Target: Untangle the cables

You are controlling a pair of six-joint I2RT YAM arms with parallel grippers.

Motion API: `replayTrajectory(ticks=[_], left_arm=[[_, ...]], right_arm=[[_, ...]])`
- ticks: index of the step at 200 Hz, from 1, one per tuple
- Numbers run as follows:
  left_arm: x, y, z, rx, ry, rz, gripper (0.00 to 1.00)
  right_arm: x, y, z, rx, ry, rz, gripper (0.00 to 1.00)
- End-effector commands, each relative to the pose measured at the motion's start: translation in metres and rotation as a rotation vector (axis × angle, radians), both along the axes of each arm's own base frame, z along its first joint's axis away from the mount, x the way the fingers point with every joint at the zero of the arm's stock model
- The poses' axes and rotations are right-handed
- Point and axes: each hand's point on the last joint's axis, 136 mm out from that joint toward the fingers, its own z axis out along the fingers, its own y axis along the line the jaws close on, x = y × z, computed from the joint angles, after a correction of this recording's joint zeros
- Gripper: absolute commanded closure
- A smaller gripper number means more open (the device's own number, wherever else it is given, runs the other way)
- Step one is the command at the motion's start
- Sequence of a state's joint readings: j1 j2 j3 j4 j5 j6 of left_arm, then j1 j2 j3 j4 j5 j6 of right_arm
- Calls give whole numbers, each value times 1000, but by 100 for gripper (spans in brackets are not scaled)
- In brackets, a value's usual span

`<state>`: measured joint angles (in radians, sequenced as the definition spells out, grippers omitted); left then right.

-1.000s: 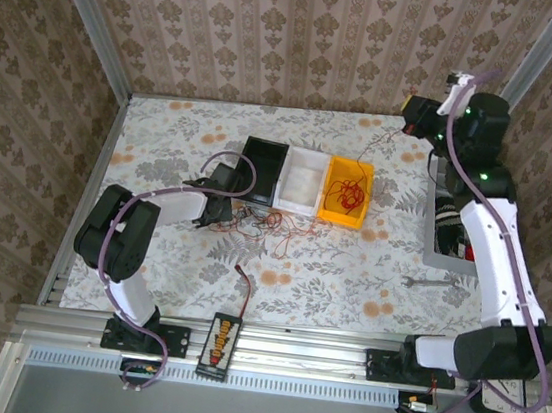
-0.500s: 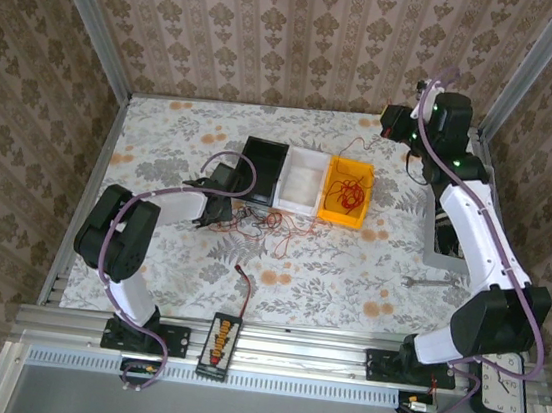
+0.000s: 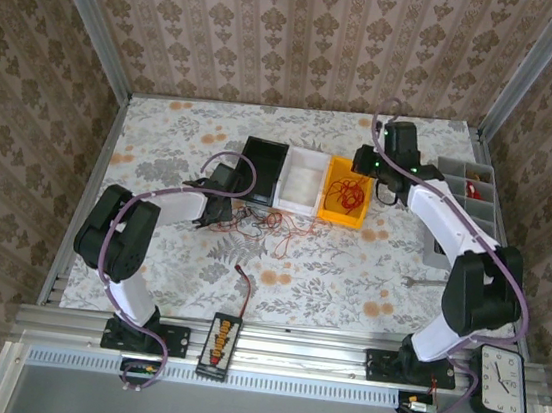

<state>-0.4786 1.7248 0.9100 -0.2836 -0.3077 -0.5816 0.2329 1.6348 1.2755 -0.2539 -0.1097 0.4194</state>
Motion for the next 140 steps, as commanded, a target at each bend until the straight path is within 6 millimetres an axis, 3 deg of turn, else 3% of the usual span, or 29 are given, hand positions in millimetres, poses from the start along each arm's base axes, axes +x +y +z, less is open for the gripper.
replayTrajectory(ticks=[1, 47, 77, 101, 122, 140], left_arm=[[-14, -26, -22, -82, 64, -93, 100], [-16, -25, -19, -80, 58, -96, 100], [-16, -27, -20, -80, 62, -105, 100], [-15, -29, -20, -78, 64, -112, 100], [-16, -30, -20, -77, 67, -122, 100], [-16, -31, -19, -79, 69, -132, 100]], right_arm=[[-1, 5, -36, -28, 97, 0, 94], [-1, 16, -78, -6, 216, 25, 94], [1, 21, -95, 12, 254, 35, 92], [5, 25, -90, 24, 242, 45, 89], [7, 22, -76, 9, 209, 35, 72], [7, 16, -58, -7, 164, 20, 65]])
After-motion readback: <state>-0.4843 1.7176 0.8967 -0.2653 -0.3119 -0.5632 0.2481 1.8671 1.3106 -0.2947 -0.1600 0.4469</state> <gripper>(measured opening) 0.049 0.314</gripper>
